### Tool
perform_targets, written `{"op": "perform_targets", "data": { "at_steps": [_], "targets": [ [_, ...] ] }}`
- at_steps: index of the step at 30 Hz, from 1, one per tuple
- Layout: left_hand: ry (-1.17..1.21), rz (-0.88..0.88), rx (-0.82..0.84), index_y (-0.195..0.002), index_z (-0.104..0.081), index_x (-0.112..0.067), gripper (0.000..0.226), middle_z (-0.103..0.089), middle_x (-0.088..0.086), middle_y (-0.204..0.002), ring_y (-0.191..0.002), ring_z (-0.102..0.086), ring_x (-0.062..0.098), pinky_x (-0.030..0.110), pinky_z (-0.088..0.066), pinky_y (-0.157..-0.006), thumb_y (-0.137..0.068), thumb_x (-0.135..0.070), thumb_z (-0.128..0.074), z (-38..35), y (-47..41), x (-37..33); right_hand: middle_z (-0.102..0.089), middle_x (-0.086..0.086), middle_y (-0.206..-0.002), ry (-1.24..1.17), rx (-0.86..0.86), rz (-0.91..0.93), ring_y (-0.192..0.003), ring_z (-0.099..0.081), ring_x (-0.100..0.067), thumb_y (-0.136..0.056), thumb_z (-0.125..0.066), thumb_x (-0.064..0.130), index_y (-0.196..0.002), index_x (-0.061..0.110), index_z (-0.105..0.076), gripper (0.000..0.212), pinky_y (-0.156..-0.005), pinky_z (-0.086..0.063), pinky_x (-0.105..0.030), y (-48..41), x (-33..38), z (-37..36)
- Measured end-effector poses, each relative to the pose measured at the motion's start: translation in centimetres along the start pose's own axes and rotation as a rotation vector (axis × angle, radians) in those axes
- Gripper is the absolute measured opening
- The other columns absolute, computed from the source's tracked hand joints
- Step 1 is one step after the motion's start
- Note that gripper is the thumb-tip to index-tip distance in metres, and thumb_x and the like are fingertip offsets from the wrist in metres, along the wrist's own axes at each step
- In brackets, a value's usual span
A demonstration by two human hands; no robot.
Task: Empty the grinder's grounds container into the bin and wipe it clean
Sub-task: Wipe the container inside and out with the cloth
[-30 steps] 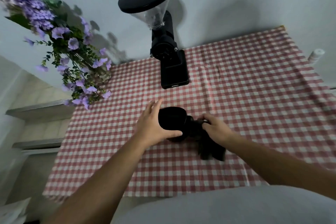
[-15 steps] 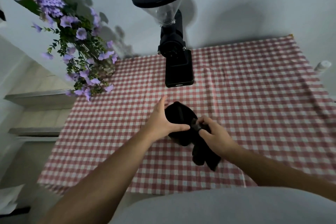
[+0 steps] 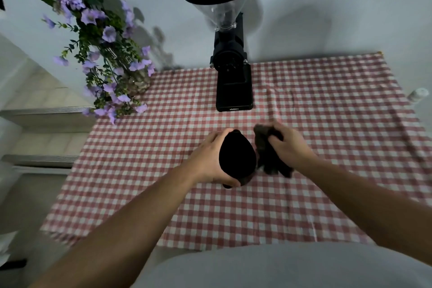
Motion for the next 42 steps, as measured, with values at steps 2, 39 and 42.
{"op": "perform_targets", "data": {
  "at_steps": [2, 39, 42],
  "targets": [
    [-0.008, 0.011, -0.016, -0.145, -0.007, -0.049, 0.133, -0.020, -0.009, -0.153, -0.136, -0.032, 0.021, 0.048, -0.044, -0.101, -0.041, -0.055, -0.090, 0.0, 0.0, 0.0, -0.056, 0.009, -0.106, 0.142, -0.013, 0.199, -0.095, -0.057, -0.011, -0.092, -0.048, 0.020, -0.111, 0.038, -0.054, 0.027, -0.075, -0.048, -0.024, 0.2, 2.4, -0.8],
    [0.141, -0.168, -0.210, -0.137, -0.012, -0.045, 0.117, -0.035, -0.008, -0.141, -0.121, -0.043, 0.016, 0.034, -0.040, -0.080, -0.047, -0.063, -0.084, -1.9, -0.6, 1.7, -0.062, 0.002, -0.108, 0.681, 0.064, 0.134, -0.089, -0.055, -0.010, -0.085, -0.060, 0.017, -0.114, 0.025, -0.060, 0.030, -0.072, -0.045, -0.022, 1.8, 4.1, -3.7],
    [0.119, -0.178, -0.212, -0.143, -0.015, -0.040, 0.119, -0.036, -0.008, -0.141, -0.122, -0.044, 0.016, 0.036, -0.045, -0.083, -0.048, -0.064, -0.083, -1.8, -0.5, 1.8, -0.052, -0.005, -0.121, 0.887, 0.298, 0.211, -0.108, -0.049, -0.020, -0.087, -0.057, 0.016, -0.116, 0.015, -0.063, 0.029, -0.091, -0.043, -0.030, 1.5, 4.4, -5.2]
  ]
}}
Point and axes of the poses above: each hand's wrist, its own y-axis away from the middle knuckle, its own z-axis out of the back of the hand, x = y × z, the point moved 3 cm from there along -y, towards the middle knuckle
